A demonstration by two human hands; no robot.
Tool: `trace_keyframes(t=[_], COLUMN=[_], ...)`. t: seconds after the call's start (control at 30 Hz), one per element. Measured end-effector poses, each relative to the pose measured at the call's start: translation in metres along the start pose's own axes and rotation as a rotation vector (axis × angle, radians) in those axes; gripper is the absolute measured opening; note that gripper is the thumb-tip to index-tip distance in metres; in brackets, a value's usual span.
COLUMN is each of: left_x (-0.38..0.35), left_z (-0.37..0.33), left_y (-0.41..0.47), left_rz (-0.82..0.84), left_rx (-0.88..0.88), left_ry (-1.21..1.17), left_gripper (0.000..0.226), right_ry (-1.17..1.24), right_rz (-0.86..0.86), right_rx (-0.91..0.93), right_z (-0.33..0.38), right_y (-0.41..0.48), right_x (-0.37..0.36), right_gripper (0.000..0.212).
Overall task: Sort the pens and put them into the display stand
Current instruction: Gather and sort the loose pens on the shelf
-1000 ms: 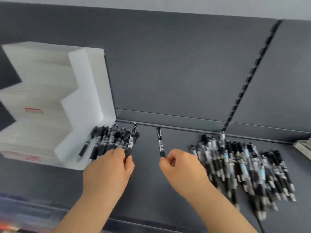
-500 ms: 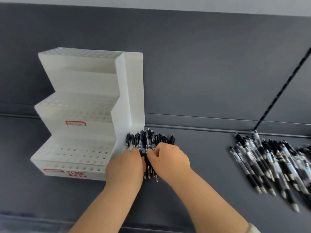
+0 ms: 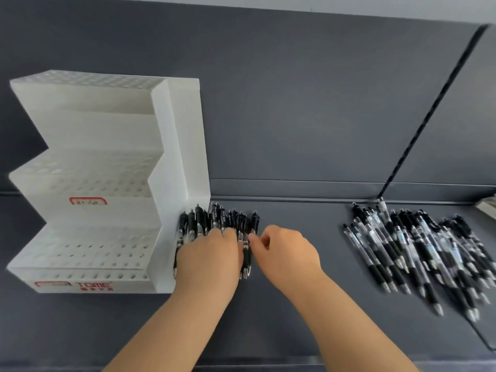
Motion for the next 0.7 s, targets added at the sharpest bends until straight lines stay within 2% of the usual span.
trace_keyframes(t=[0.1, 0.17, 0.3, 0.57, 0.7], left_x=[0.006, 0.005, 0.009, 0.023, 0.030], left_z=[-0.026, -0.044, -0.095, -0.242, -0.310], left_y=[0.003, 0.007, 0.008, 0.018, 0.020], left_rz=[-0.046, -0.069, -0.098, -0.116, -0.064], left_rx=[-0.077, -0.096, -0.104, -0.154, -0.146], left_ry=[-0.059, -0.058, -0.051, -0.118, -0.057], left_gripper=[0.024, 0.031, 0.033, 0.033, 0.023], right_ry=[-0.020, -0.025, -0.029, -0.045, -0.054], right_rz=[-0.010, -0.016, -0.032, -0.045, -0.050], right_rx=[-0.004, -0.009, -0.016, -0.028, -0.077], right_z=[-0.023, -0.042, -0.091, -0.219, -0.287], right_y=[-0.005, -0.009, -0.017, -0.035, -0.042], right_x=[0.012, 0.022, 0.047, 0.128, 0.162], right_gripper=[0.033, 0.033, 0.031, 0.033, 0.032])
Point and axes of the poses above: each hand's wrist, its own y-axis towards the middle knuckle, its own x-axis out of the back of the hand, z = x × y, the point moved 6 cm from there along y, towards the middle knuckle, and after that the axes turned 3 degrees about y, right-handed, at the moved point
